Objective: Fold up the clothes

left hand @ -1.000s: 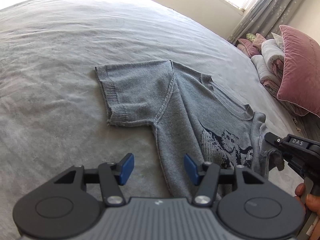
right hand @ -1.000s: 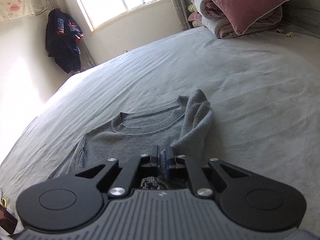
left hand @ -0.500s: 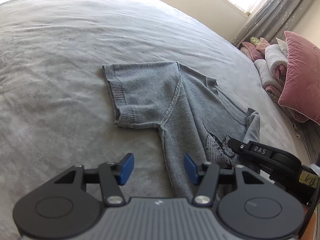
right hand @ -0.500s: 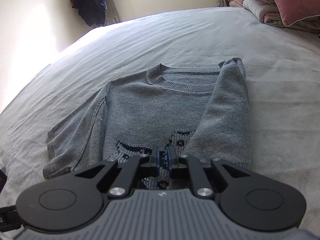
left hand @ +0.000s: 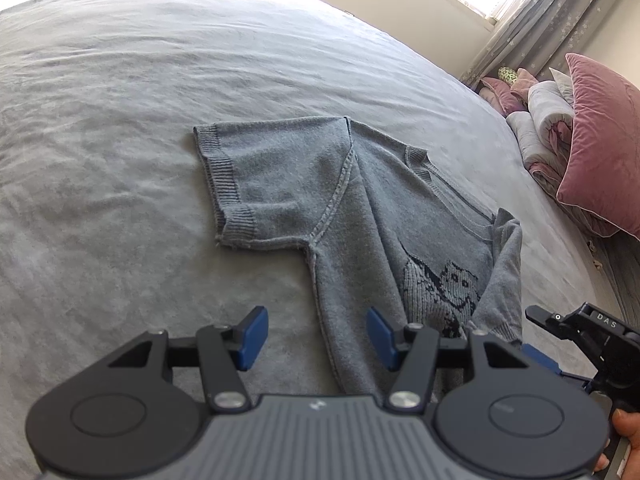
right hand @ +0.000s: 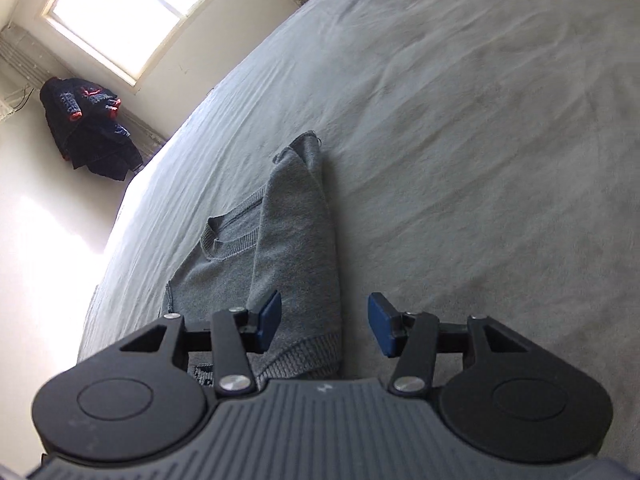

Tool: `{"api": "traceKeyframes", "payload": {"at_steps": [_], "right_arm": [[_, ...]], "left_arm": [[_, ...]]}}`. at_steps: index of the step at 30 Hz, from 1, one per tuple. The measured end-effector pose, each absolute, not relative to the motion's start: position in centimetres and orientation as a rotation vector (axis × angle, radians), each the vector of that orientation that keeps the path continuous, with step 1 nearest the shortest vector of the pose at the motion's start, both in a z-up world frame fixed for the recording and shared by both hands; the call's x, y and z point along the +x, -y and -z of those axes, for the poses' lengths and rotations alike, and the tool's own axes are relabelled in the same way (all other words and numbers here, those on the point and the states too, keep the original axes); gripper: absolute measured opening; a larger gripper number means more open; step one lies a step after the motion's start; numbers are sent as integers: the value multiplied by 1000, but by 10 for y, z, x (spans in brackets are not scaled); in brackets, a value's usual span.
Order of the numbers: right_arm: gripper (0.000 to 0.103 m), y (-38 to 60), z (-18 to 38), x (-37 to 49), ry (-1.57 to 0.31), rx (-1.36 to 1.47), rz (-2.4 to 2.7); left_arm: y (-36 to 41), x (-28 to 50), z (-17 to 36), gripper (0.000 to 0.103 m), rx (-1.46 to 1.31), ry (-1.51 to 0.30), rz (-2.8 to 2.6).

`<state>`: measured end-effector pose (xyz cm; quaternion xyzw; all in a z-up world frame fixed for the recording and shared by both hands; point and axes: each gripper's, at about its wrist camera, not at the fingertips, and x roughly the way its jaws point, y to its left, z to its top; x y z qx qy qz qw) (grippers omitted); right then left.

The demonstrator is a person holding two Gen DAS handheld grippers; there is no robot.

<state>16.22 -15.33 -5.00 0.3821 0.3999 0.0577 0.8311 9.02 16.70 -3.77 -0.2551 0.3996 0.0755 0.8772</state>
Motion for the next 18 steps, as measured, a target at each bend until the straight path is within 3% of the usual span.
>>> {"api": "traceKeyframes", "payload": {"at_steps": [4, 8, 16, 18], "right_arm": [[51, 152, 65, 158, -882, 968, -170], [34, 142, 72, 161, -910, 1054, -165], [24, 162, 59, 151, -799, 1085, -72], [13, 171, 58, 151, -764, 1092, -43]], "left_arm": [[-166, 93, 40, 56, -537, -844, -159], [-164, 95, 42, 56, -541, -855, -154], [-161, 96, 43, 56, -532, -863, -149], [-162, 96, 42, 56, -533, -863, -151]]}}
